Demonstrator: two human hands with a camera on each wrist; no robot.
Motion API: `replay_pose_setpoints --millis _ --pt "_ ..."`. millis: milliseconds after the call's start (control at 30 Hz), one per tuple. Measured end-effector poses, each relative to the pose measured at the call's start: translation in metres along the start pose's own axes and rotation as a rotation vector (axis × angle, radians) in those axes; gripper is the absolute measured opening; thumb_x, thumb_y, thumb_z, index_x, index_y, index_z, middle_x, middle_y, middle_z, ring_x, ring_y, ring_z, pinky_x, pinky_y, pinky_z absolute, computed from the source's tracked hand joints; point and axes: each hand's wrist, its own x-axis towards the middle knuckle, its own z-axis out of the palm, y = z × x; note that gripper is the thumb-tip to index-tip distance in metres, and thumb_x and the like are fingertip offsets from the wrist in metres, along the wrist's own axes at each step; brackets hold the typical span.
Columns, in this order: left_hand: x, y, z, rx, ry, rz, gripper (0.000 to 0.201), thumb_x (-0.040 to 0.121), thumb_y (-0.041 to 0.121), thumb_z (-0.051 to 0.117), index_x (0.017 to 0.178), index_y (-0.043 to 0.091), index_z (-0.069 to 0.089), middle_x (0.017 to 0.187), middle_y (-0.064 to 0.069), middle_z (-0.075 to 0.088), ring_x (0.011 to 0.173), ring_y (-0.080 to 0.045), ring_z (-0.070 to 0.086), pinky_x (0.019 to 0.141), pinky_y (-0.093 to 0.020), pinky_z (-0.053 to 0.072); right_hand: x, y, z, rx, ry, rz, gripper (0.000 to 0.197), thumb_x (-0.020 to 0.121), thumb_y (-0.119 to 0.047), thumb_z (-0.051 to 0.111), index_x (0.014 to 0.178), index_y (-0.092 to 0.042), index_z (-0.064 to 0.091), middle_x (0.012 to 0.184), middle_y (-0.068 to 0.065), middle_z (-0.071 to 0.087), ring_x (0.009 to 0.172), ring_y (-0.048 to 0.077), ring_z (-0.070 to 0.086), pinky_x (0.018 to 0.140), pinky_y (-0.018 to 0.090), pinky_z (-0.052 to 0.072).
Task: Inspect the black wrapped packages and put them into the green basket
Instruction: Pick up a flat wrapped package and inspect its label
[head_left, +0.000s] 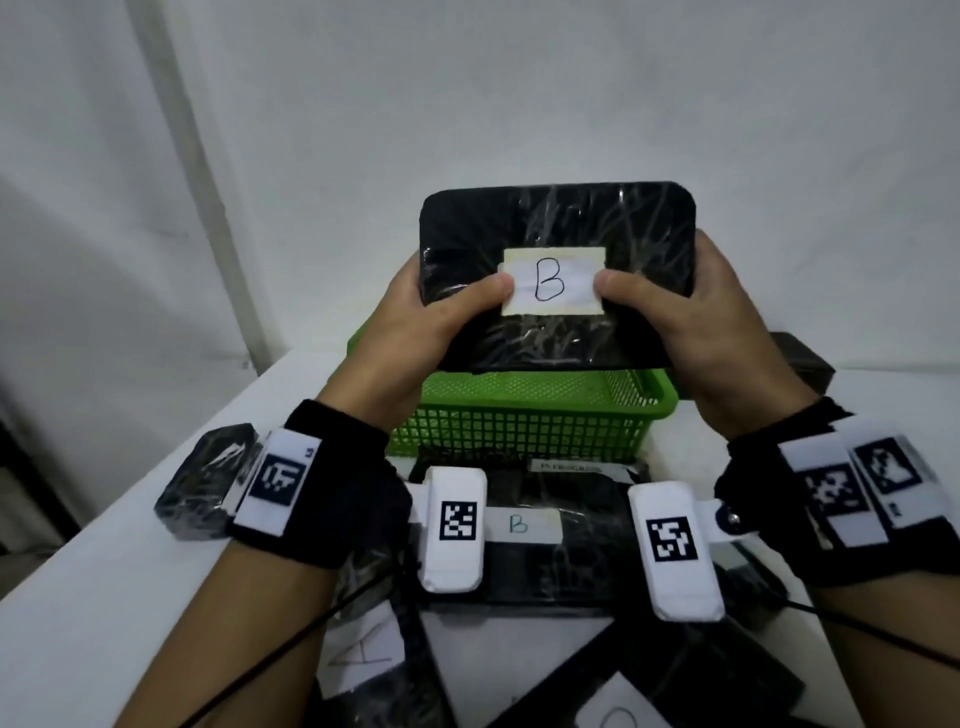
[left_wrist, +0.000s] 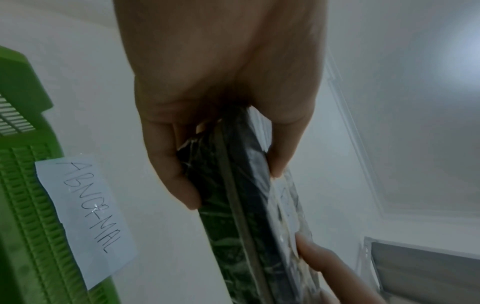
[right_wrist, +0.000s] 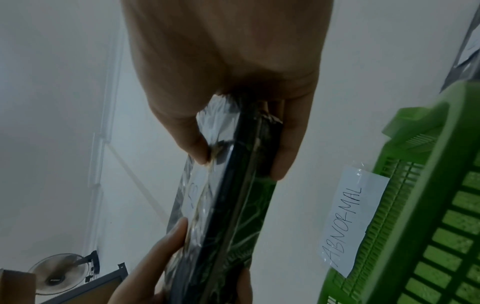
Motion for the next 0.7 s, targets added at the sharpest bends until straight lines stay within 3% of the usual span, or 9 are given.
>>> replay_pose_setpoints --millis 133,200,400,533,633,700 --pt "0.002 -0.002 0.001 0.031 -0.004 0.032 0.054 0.075 0.033 0.078 0.123 0.012 0.062 0.114 -0.007 0.073 0.107 -0.025 0.07 0.09 -0.042 0.057 -0.001 0.0 0.002 -0.045 0.016 -0.03 0.041 0.088 -0.023 0.077 0.123 -0.014 0.057 0.112 0.0 0.071 0.102 0.015 0.071 0.094 0.043 0.058" --pt "0.004 -0.005 0.0 0.034 -0.007 0.044 0.056 0.075 0.033 0.078 0.123 0.011 0.061 0.114 -0.006 0.073 0.107 -0.023 0.07 0.093 -0.041 0.055 -0.001 0.001 0.002 -0.074 0.016 -0.042 0.042 0.087 -0.024 0.077 0.124 -0.016 0.056 0.112 -0.003 0.071 0.103 0.012 0.07 0.096 0.042 0.057" --pt "0.004 -0.009 -0.005 0.128 -0.003 0.049 0.045 0.08 0.036 0.079 0.119 0.021 0.064 0.108 0.005 0.075 0.101 -0.012 0.071 0.081 -0.028 0.055 0.0 0.0 -0.003 -0.125 -0.017 0.004 0.047 0.085 -0.029 0.078 0.125 -0.023 0.055 0.111 -0.009 0.071 0.102 0.006 0.07 0.095 0.04 0.058" --pt "-0.002 -0.008 -0.005 0.222 -0.035 0.002 0.038 0.086 0.033 0.073 0.121 0.028 0.061 0.104 0.01 0.072 0.089 -0.007 0.071 0.059 -0.022 0.054 -0.001 -0.001 -0.01 -0.367 -0.047 0.03 0.06 0.069 -0.055 0.076 0.122 -0.034 0.059 0.11 -0.014 0.069 0.106 0.011 0.067 0.095 0.046 0.056" --pt "-0.006 0.003 -0.001 0.179 -0.051 -0.015 0.036 0.085 0.048 0.066 0.119 0.036 0.062 0.106 0.014 0.074 0.092 -0.002 0.071 0.063 -0.02 0.056 -0.003 -0.006 -0.01 -0.265 -0.049 0.088 0.041 0.077 -0.044 0.08 0.114 -0.036 0.062 0.101 -0.013 0.071 0.099 0.015 0.071 0.087 0.051 0.06" --pt "-0.007 0.01 -0.001 0.112 -0.063 -0.071 0.041 0.087 0.06 0.055 0.12 0.038 0.064 0.109 0.017 0.074 0.097 0.0 0.07 0.071 -0.028 0.06 -0.005 -0.013 -0.009 -0.162 -0.116 0.175 0.04 0.08 -0.05 0.074 0.117 -0.038 0.063 0.104 -0.011 0.075 0.095 0.014 0.074 0.083 0.054 0.061"
